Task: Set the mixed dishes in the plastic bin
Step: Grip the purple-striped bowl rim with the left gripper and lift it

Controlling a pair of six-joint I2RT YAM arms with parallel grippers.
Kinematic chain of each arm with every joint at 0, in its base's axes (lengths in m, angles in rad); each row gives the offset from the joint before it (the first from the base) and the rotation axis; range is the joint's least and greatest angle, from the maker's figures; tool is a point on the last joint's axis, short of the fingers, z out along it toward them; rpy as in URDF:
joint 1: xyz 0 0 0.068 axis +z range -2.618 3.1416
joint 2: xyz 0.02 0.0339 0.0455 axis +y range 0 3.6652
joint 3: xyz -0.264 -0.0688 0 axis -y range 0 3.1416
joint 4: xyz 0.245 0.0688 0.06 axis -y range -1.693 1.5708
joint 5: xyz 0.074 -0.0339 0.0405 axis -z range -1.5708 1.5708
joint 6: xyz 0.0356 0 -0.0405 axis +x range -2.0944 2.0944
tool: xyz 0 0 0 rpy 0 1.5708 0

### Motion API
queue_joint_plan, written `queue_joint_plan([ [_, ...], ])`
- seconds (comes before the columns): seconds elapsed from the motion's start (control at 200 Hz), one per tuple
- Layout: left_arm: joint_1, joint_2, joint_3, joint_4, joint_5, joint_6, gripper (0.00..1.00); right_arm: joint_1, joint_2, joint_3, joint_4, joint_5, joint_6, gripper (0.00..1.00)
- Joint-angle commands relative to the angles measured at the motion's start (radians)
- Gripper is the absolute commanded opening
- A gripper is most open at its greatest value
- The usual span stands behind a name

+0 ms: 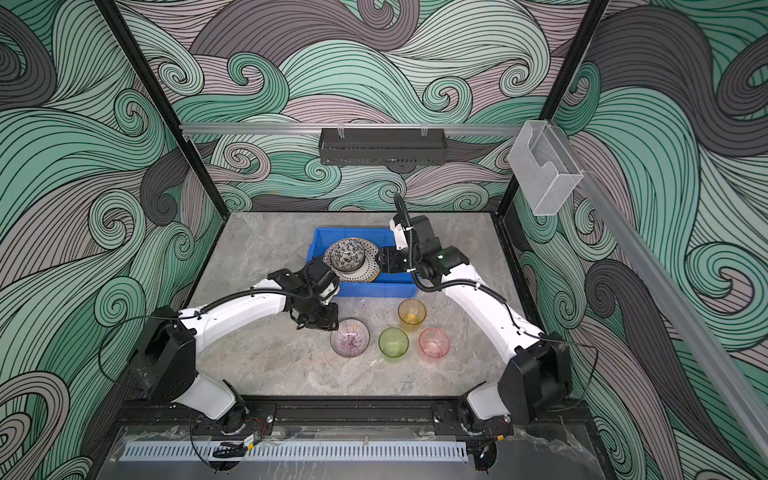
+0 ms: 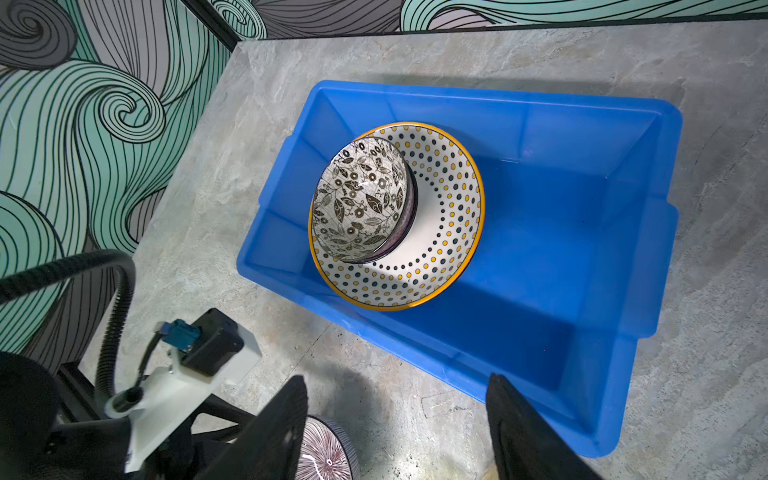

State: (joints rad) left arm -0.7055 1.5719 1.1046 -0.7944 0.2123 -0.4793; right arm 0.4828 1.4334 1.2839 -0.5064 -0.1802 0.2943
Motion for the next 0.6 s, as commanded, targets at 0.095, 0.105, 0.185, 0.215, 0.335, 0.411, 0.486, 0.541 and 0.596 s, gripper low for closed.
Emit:
queue_joint_plan([
  [0.095,-0.034,0.081,0.009,-0.003,-0.066,-0.020,0.38,-0.023,-0.043,-0.039,0.036,-0.031,0.017,0.70],
  [0.105,-0.036,0.084,0.009,-0.003,-0.067,-0.019,0.38,-0.024,-0.044,-0.040,0.036,-0.030,0.017,0.70],
  [0.185,-0.044,0.106,0.007,0.009,-0.070,-0.024,0.38,-0.029,-0.052,-0.049,0.037,-0.036,0.017,0.70],
  [0.215,-0.046,0.114,0.005,0.014,-0.070,-0.027,0.38,-0.030,-0.054,-0.050,0.037,-0.037,0.017,0.70],
  [0.335,-0.051,0.142,0.002,0.032,-0.073,-0.039,0.36,-0.036,-0.058,-0.058,0.037,-0.042,0.022,0.70],
  [0.411,-0.052,0.152,0.000,0.035,-0.074,-0.045,0.34,-0.038,-0.060,-0.060,0.037,-0.042,0.023,0.70],
  [0.486,-0.052,0.155,0.000,0.040,-0.075,-0.048,0.29,-0.040,-0.062,-0.064,0.035,-0.045,0.022,0.70],
  [0.541,-0.052,0.155,0.000,0.040,-0.079,-0.054,0.26,-0.042,-0.062,-0.065,0.035,-0.046,0.023,0.69],
  [0.596,-0.052,0.155,0.001,0.040,-0.079,-0.056,0.22,-0.044,-0.063,-0.067,0.033,-0.047,0.022,0.69],
])
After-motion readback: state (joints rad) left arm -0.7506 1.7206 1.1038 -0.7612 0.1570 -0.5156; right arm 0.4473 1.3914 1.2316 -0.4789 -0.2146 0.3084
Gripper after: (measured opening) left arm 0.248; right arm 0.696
